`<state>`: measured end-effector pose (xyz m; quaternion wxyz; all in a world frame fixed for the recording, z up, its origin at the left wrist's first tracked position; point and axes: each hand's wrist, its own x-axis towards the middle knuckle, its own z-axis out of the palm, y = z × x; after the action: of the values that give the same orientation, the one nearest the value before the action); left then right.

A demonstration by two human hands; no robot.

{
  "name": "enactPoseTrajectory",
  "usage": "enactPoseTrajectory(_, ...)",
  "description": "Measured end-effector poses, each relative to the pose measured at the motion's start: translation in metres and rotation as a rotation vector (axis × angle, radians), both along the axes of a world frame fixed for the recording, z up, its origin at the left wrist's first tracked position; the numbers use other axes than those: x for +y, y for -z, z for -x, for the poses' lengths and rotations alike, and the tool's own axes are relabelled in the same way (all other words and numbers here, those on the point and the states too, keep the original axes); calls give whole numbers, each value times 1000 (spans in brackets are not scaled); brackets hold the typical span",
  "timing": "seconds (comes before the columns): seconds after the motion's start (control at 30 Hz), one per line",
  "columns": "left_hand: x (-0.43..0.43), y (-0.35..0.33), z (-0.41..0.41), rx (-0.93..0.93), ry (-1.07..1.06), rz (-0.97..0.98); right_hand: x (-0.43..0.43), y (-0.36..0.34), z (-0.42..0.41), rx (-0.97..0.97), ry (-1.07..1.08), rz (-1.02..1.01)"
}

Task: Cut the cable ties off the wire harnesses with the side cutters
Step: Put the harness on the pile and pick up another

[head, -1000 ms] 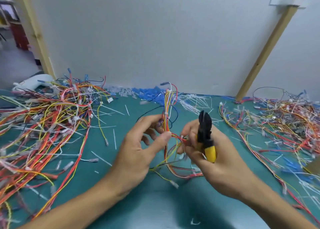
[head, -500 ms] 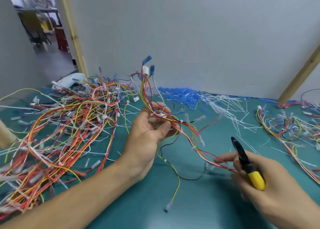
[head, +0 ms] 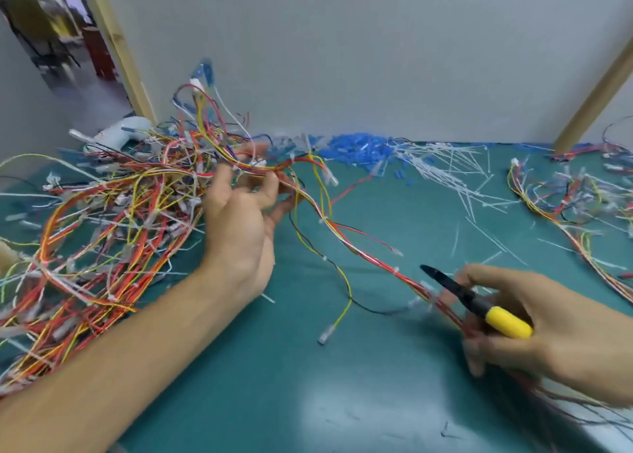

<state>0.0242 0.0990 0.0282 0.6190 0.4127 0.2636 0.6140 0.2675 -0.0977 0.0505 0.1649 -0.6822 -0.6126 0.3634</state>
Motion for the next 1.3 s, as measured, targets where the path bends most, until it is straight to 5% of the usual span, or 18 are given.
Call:
enactPoseTrajectory(0.2,3,1,5,-7,-86,-28,2,-11,-12,-7,-31,49)
enactPoseTrajectory(0.47,1,6,0,94,-37,-72,6,-5,-14,938,170,-80)
enactPoseTrajectory(0.73,1,13,-1,137,5,-120,12,-2,-18,1320,404,-168)
enactPoseTrajectory(1.03,-16,0,-12,150,150,-155,7,-13,-19,885,326,-321)
enactPoseTrajectory(1.2,-29,-30,-42,100,322,110,-30,-40,-18,503,174,-429)
enactPoseTrajectory(1.3,-40,-57,-80,174,407,101,-58,-47,-21,363,156,-486)
